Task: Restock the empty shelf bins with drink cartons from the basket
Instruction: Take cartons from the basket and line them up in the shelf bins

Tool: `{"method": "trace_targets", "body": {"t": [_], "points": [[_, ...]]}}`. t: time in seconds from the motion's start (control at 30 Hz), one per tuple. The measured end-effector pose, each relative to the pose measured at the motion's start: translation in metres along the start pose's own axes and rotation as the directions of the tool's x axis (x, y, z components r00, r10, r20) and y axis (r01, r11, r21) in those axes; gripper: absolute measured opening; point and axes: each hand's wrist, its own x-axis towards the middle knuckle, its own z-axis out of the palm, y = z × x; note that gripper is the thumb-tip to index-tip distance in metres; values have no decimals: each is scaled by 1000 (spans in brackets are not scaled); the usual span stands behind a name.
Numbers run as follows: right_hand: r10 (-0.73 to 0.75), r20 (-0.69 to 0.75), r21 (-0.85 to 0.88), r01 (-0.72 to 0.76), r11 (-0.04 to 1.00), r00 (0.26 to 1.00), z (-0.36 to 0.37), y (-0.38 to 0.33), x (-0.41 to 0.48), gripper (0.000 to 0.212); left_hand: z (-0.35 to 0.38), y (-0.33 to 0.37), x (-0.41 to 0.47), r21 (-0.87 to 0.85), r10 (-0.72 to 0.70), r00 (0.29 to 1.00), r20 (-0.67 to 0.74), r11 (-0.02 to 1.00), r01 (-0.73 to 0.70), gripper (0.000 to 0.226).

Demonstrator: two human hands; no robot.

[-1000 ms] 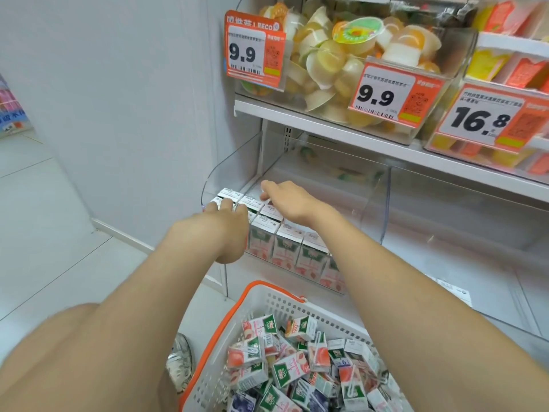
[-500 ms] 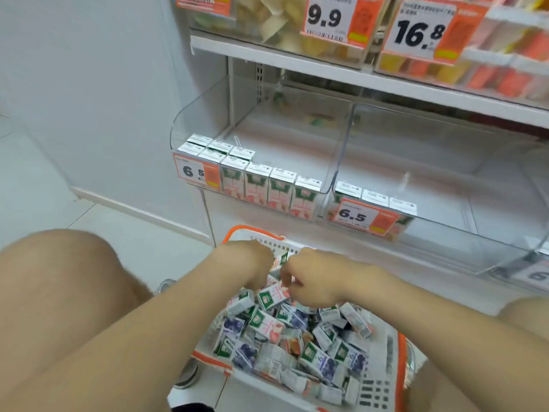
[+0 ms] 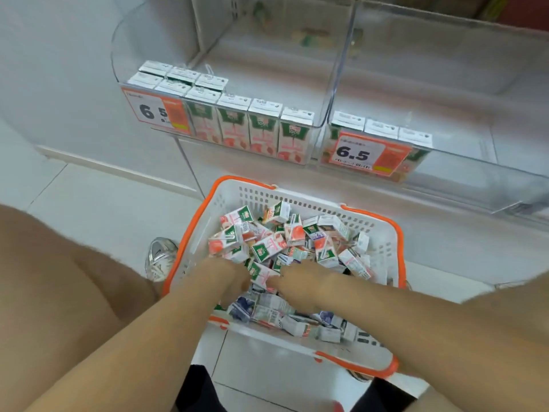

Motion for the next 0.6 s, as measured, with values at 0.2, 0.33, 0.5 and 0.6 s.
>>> {"method": "trace_targets", "body": {"t": [0.2, 0.33, 0.5, 0.6], "points": [[-57, 75, -303, 78, 950, 996, 26, -11, 33, 77, 21, -8, 13, -139, 19, 998, -67, 990, -28, 58], [-52, 104, -224, 74, 972, 993, 23, -9, 44, 72, 18, -19, 12, -203, 31, 993, -118, 978, -55, 45], [-61, 42, -81, 64, 995, 997, 7, -6, 51, 48, 14, -32, 7, -212, -10, 992, -124, 977, -17, 47], [-57, 27, 111, 54, 992, 998, -3, 4, 43, 31, 4, -41, 1, -238, -23, 991, -130, 971, -8, 43]]}}
